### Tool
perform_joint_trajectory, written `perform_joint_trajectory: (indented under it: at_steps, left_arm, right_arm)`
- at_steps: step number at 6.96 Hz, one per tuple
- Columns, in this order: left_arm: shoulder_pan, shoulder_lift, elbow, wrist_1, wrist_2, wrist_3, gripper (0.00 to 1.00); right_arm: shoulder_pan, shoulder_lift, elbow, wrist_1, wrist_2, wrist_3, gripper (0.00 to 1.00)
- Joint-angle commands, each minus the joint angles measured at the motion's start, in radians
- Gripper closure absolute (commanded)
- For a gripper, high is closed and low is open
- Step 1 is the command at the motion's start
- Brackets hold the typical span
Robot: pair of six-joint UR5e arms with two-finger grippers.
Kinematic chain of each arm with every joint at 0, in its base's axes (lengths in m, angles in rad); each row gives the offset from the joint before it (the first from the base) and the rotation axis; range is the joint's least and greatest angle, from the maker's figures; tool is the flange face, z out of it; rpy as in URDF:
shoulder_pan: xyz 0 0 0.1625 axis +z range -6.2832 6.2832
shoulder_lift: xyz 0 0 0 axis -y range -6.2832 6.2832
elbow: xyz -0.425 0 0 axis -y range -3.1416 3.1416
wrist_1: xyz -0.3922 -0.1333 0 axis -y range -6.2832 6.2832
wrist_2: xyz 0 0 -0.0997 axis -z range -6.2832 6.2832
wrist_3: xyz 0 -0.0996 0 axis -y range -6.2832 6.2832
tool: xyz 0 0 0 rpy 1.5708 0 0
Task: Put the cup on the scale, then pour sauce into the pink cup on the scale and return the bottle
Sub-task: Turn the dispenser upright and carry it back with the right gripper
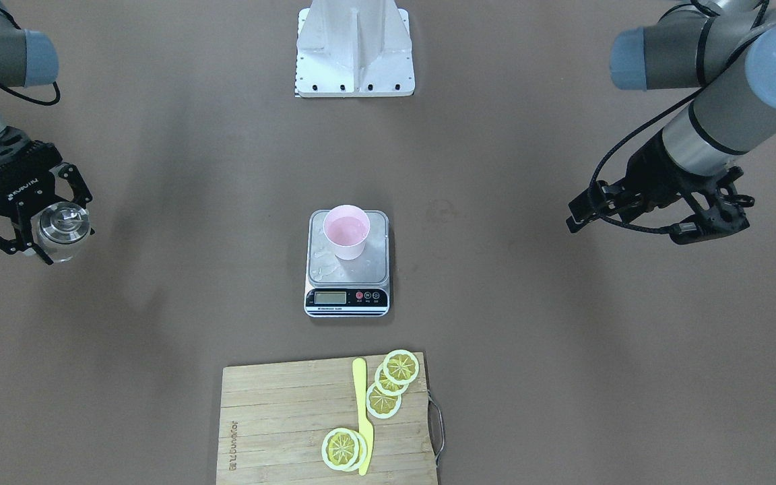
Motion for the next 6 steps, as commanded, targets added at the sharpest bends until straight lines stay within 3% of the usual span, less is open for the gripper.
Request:
perform_joint_trajectory:
  at_steps: [1, 2, 5, 6]
  left_arm:
    - [0.0, 0.0, 0.0, 0.0, 0.0, 0.0, 0.02]
    - [-0.002, 0.001, -0.001, 0.0, 0.0, 0.0, 0.02]
    - [-0.005, -0.002, -0.027, 0.04, 0.0, 0.0, 0.02]
    - [-0.006, -0.002, -0.028, 0.04, 0.0, 0.0, 0.02]
  right_arm:
    - [0.022, -0.046, -0.271, 0.58, 0.044, 0.255, 1.0]
    - [0.022, -0.031, -0.413, 0.797, 0.046, 0.353, 1.0]
    - [0.031, -0.043, -0.468, 0.921, 0.08, 0.391, 1.0]
    - [0.03, -0.039, -0.526, 0.992, 0.081, 0.39, 1.0]
